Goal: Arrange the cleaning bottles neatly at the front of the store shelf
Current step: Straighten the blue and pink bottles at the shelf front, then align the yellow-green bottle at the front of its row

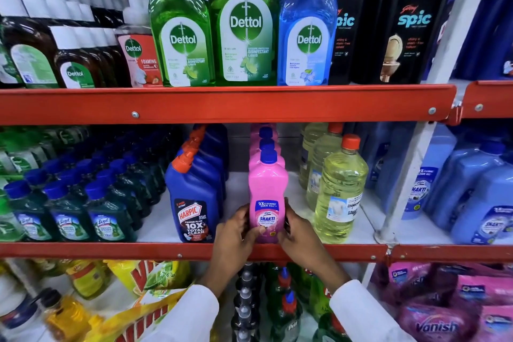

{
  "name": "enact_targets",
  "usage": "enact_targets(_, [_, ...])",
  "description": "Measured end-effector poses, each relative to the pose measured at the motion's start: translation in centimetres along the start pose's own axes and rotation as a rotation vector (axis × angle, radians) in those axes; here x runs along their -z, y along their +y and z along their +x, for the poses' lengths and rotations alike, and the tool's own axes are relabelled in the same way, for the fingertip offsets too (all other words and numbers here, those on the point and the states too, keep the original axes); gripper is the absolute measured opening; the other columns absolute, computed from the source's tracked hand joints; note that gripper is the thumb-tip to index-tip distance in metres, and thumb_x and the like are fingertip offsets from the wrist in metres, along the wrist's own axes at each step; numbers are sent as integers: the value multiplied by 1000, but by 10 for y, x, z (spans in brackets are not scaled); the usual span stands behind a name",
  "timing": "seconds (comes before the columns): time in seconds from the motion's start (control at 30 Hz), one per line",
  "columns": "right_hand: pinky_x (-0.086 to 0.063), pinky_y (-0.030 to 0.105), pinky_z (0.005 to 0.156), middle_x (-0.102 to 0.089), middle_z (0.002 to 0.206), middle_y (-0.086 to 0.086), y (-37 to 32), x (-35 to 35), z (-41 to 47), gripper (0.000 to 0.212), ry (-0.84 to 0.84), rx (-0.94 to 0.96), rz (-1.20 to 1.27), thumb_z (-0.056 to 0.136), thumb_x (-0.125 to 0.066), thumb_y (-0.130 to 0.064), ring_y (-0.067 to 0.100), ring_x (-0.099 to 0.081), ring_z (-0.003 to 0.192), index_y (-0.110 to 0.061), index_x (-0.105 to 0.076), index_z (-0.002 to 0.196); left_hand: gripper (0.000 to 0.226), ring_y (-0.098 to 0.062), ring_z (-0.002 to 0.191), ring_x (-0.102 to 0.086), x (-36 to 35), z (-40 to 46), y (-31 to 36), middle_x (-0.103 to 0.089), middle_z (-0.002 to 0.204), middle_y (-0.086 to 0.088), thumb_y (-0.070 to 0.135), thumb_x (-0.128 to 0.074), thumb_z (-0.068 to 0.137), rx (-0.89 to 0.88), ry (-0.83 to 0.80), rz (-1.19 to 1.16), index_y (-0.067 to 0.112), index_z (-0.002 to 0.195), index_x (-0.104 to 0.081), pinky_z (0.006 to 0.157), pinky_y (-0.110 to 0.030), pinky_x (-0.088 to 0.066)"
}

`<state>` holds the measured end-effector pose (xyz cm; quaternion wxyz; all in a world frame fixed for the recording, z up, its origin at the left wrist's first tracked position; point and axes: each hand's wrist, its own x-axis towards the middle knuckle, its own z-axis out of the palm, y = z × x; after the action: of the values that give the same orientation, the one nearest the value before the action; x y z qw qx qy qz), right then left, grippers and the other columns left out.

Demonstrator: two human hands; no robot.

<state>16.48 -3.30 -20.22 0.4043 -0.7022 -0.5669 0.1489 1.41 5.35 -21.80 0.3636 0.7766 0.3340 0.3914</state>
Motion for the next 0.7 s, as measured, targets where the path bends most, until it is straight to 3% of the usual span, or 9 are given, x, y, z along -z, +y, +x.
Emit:
enact_targets(0.1, [-54, 29, 83, -70, 118, 11, 1, -3, -2, 79, 20, 4, -87, 87, -53, -10, 22, -68, 95, -11, -15, 156, 50, -4, 103, -74, -1, 0, -2, -78, 118, 2, 25, -82, 83, 12, 15, 14, 19, 129, -62, 96, -37, -62])
enact_targets(0.23, [-53, 37, 90, -68, 124, 17, 2, -7, -6, 75, 33, 2, -160, 92, -50, -12, 30, -66, 107, -4, -11, 155, 47, -6, 100, -75, 0, 0, -4, -80, 114, 2, 32, -82, 82, 8, 36, 52, 19, 124, -65, 92, -38, -64])
enact_targets(0.5, [-52, 30, 95, -66, 129, 13, -1, -2, -11, 72, 24, 4, -162, 91, -51, -12, 24, -65, 111, -7, -18, 155, 52, -9, 105, -74, 2, -3, -1, -78, 119, 1, 34, -79, 85, 17, 14, 57, 19, 132, -62, 95, -40, -62])
enact_targets(0.6, [-53, 25, 96, -68, 127, 4, 1, 11, -32, 62, 166, 52, -70, 88, -58, -8, 14, -67, 111, -14, -42, 148, 50, -5, 103, -72, -1, -14, 4, -77, 116, 6, 39, -79, 83, 42, 155, -3, 22, 128, -64, 92, -29, -61])
enact_targets(0.7, [-59, 23, 80, -77, 98, -11, 12, 37, -66, 38, 437, 37, 74, 81, -64, 7, -1, -72, 86, -20, -74, 107, 23, 2, 95, -65, -14, -35, 24, -70, 101, 6, 38, -74, 88, -17, 429, -46, 22, 103, -66, 82, -10, -51])
